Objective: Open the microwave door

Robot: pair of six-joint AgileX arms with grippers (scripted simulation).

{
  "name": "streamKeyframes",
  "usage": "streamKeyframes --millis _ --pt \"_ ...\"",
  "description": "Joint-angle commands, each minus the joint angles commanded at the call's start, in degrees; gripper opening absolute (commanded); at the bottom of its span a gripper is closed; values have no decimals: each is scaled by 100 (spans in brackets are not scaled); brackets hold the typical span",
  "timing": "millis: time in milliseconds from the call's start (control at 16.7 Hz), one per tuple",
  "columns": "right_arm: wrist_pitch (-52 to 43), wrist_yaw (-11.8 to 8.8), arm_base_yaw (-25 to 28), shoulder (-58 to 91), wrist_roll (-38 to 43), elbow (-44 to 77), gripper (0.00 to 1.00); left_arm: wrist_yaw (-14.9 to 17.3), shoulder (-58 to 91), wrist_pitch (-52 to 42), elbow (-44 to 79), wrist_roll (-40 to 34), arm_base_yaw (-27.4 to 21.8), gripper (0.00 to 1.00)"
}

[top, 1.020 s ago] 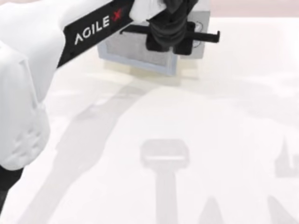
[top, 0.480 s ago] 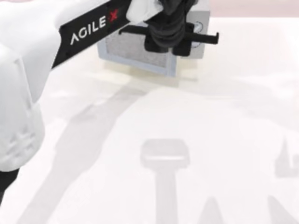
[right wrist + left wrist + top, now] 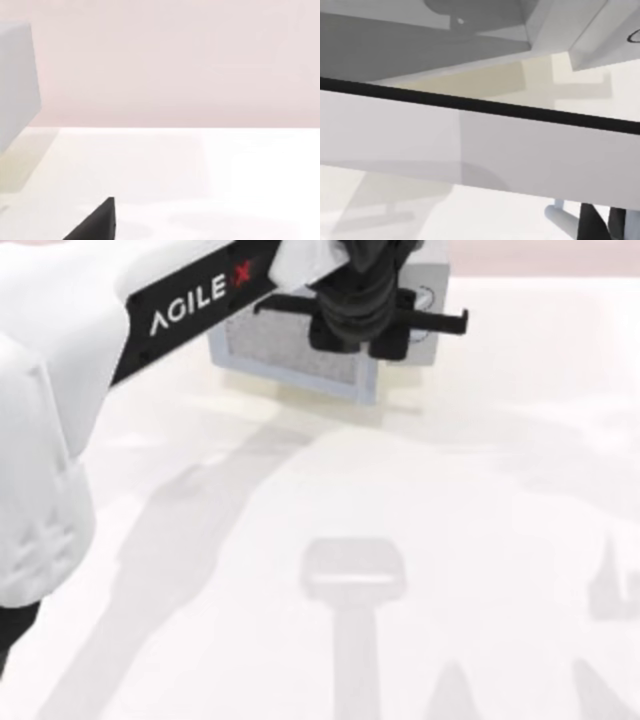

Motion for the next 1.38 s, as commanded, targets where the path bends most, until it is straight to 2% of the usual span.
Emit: streamKeyframes --millis 720,1140,1380 --pt "0 0 0 0 0 0 100 32 9 14 -29 -8 -40 0" --pt "0 0 0 0 0 0 100 289 -591 482 -958 567 80 0" --pt "0 0 0 0 0 0 100 321 -636 520 -1038 615 88 0"
